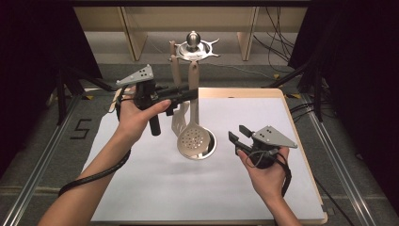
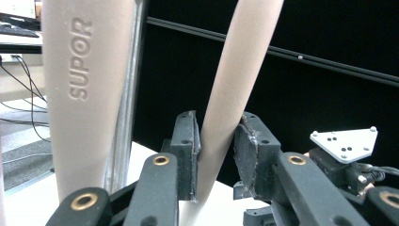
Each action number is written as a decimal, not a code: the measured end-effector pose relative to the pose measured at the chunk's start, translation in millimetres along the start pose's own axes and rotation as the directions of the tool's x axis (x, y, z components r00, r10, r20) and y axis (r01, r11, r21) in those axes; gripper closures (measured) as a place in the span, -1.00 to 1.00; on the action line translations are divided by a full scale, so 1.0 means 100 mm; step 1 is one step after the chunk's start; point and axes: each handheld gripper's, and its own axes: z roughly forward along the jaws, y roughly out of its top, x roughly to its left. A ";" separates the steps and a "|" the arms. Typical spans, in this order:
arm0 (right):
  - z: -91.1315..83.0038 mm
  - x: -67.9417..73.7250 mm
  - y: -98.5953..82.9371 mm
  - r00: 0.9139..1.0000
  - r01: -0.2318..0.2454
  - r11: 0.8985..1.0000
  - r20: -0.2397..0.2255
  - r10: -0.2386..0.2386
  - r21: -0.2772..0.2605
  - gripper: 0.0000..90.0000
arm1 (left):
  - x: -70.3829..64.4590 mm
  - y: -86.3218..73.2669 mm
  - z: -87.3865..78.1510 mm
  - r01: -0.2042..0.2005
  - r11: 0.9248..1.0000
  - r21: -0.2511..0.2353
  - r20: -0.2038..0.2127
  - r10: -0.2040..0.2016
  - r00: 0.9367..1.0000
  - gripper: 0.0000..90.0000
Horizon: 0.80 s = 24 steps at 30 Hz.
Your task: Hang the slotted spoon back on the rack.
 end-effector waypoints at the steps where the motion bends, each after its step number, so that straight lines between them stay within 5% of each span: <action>1: 0.00 -0.01 0.00 1.000 0.015 1.000 0.009 -0.015 -0.004 0.23 | 0.00 0.00 0.00 0.009 1.000 -0.003 -0.001 -0.009 1.000 0.53; 4: 0.00 0.02 -0.01 1.000 -0.024 1.000 0.002 0.024 0.012 0.23 | 0.00 -0.01 0.00 0.021 1.000 -0.011 -0.005 -0.021 1.000 0.52; 12: 0.01 0.02 -0.02 1.000 0.003 1.000 0.002 -0.003 0.013 0.23 | 0.00 -0.03 -0.01 0.024 0.999 -0.045 -0.045 -0.026 0.999 0.44; 18: 0.01 0.03 -0.01 1.000 0.006 1.000 -0.002 -0.006 0.013 0.23 | -0.04 -0.01 -0.03 -0.035 0.999 -0.042 -0.089 0.031 0.996 0.35; 24: 0.03 0.01 -0.03 1.000 0.021 1.000 -0.001 -0.021 0.002 0.23 | -0.09 -0.02 -0.11 -0.104 0.994 -0.029 -0.158 0.099 0.982 0.19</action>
